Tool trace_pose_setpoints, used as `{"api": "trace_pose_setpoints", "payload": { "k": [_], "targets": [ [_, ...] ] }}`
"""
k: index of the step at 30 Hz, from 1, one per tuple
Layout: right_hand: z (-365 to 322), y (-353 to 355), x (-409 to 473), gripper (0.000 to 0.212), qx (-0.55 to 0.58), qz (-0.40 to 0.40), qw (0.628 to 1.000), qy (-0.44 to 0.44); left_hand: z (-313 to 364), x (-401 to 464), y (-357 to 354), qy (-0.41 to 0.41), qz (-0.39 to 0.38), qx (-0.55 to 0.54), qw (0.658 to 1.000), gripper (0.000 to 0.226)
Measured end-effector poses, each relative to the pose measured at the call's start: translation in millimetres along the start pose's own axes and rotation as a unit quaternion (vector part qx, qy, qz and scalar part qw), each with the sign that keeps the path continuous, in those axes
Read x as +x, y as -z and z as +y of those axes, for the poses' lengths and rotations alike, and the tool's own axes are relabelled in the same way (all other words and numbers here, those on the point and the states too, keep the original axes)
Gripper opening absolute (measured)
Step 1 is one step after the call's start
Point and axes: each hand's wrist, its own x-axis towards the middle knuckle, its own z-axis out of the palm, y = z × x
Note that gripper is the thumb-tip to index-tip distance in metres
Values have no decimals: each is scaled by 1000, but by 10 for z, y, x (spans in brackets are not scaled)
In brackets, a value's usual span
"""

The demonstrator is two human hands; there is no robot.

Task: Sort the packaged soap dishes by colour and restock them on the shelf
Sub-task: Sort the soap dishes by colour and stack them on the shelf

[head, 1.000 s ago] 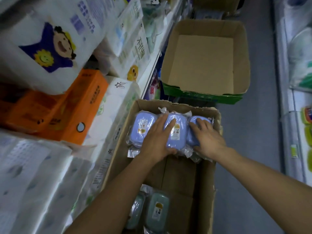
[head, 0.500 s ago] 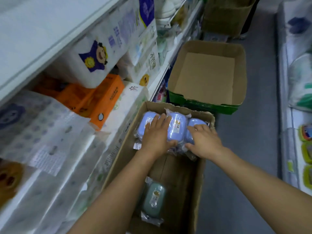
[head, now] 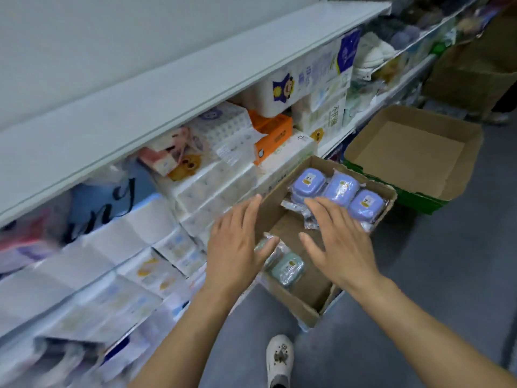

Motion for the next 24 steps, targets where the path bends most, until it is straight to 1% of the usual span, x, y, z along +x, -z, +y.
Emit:
{"api": "trace_pose_setpoints", "payload": {
  "k": [4, 9, 13, 16, 20, 24],
  "targets": [
    [-657, 25, -277, 62, 18, -36, 997, 60, -256, -670, 504, 54, 33, 16, 998, 74],
    [-1543, -107, -482, 62, 32, -83, 985, 149, -701, -1531, 976, 143, 37, 38, 988, 73],
    [-2373, -329, -645, 61, 35, -111, 964, 240, -1161, -2315, 1319, 232, 33, 62, 970, 75],
    [-2995, -542, -836, 63, 43, -139, 946, 290, -1501, -2917, 1522, 295, 24, 61, 953, 76],
    [-3852, -831, -1208, 60, 70, -178, 922, 335, -1958, -3765, 1736, 349, 29, 58, 935, 73],
    [-4723, -1219, -1682, 55, 102, -216, 899, 367, -2460, -4648, 1950, 410, 11, 47, 911, 78]
  ]
}}
